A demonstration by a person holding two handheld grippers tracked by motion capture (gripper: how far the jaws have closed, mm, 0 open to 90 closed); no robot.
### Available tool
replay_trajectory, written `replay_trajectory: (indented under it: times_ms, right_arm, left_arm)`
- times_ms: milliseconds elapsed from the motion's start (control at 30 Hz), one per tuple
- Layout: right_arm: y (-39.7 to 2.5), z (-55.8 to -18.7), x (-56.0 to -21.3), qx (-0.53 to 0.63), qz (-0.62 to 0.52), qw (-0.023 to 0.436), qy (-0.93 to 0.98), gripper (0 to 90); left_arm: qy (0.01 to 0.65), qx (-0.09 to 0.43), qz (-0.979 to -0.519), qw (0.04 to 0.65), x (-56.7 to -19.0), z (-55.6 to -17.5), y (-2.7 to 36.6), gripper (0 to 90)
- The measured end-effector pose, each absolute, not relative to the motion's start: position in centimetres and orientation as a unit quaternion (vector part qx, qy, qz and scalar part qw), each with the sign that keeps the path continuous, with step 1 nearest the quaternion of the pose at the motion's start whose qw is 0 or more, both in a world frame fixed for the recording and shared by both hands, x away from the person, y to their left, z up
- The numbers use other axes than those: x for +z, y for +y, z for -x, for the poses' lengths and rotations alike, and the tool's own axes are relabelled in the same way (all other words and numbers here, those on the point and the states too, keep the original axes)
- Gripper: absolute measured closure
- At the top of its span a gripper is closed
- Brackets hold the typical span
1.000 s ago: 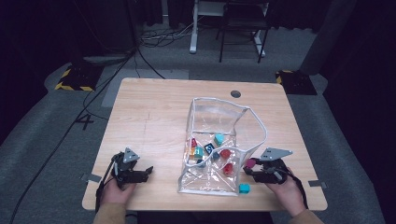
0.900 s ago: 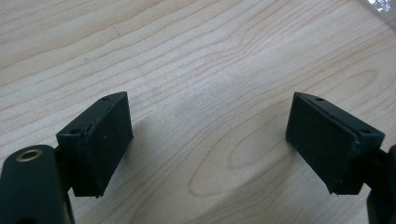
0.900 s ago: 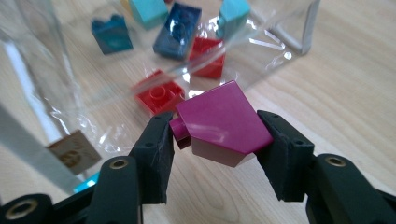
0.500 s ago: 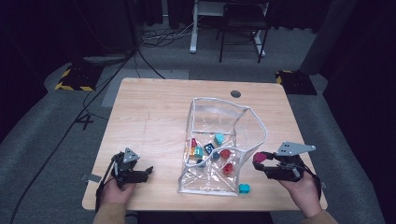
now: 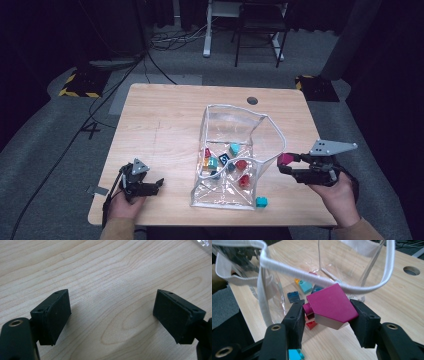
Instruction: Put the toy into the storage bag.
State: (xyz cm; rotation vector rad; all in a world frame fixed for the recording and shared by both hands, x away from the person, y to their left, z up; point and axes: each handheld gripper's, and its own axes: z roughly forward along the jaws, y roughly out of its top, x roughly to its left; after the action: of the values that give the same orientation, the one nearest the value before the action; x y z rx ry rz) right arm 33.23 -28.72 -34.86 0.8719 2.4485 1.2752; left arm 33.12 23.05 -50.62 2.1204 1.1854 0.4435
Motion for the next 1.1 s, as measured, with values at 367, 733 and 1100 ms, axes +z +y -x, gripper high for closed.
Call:
replay_trajectory:
  times_ms: [367,733,1100]
  right_arm:
    - [-28.7,-33.7,-31.0,0.46,-0.286,0.126,0.831,48.1]
    - [-27.3,-34.6,-27.7,0.467,-0.271,0.13,0.831,48.1]
    - [-26.0,-36.4,-26.2,0.466,-0.271,0.127,0.833,48.1]
  left_arm:
    - [0.454,0.169,-0.81,0.329,-50.6,-33.0,23.1,14.9]
    - [0.452,0.168,-0.812,0.329,-50.6,-33.1,23.1,14.9]
    - [0.451,0.168,-0.812,0.329,-50.6,-33.1,23.1,14.8]
